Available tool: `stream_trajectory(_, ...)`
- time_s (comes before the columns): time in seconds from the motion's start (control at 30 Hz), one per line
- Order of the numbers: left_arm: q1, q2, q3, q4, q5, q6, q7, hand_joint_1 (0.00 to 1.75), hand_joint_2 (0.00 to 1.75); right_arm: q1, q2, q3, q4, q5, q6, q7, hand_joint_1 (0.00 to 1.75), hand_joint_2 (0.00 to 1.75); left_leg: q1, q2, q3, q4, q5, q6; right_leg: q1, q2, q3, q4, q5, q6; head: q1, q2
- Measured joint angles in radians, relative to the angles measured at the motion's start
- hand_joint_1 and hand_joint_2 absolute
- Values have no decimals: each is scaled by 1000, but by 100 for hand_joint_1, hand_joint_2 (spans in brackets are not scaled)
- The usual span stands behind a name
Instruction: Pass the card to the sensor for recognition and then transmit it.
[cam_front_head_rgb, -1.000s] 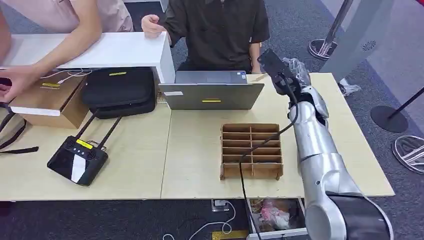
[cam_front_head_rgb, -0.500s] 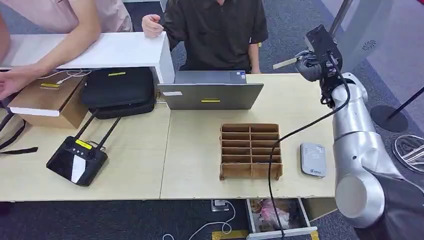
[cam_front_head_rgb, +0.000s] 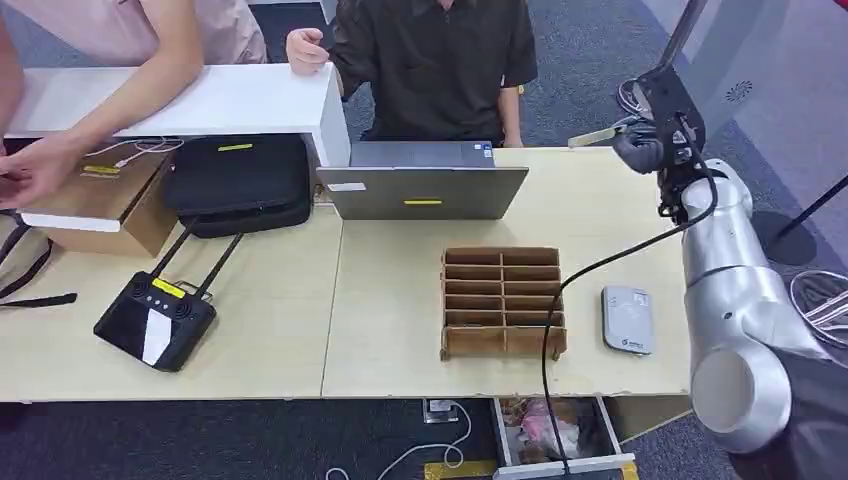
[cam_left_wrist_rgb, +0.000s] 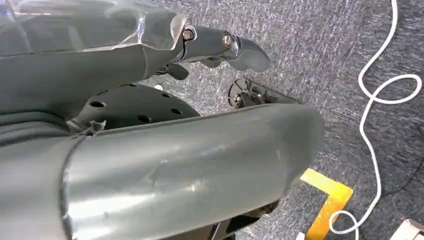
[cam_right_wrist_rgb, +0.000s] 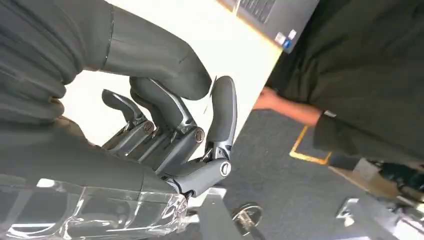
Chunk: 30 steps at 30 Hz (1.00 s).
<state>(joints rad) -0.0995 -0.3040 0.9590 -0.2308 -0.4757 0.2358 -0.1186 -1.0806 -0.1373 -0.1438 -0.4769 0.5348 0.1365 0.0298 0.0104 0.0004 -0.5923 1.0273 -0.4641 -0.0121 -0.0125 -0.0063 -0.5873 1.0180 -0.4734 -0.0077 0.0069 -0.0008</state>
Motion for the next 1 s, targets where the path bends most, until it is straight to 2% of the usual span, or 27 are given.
stream_trajectory(0.37, 8, 1, 0, 0, 11, 5, 0, 0, 0, 102, -97, -1, 41, -26, -44, -32, 175, 175, 0, -1, 0, 0, 0, 0, 0, -1, 0, 0, 0, 0, 0, 0)
stream_trajectory(1.0, 10, 1, 0, 0, 12, 6, 0, 0, 0, 123, -117, -1, 64, -26, -45, -32, 175, 175, 0, 0, 0, 0, 0, 0, 0, 0, 0, 0, 0, 0, 0, 0)
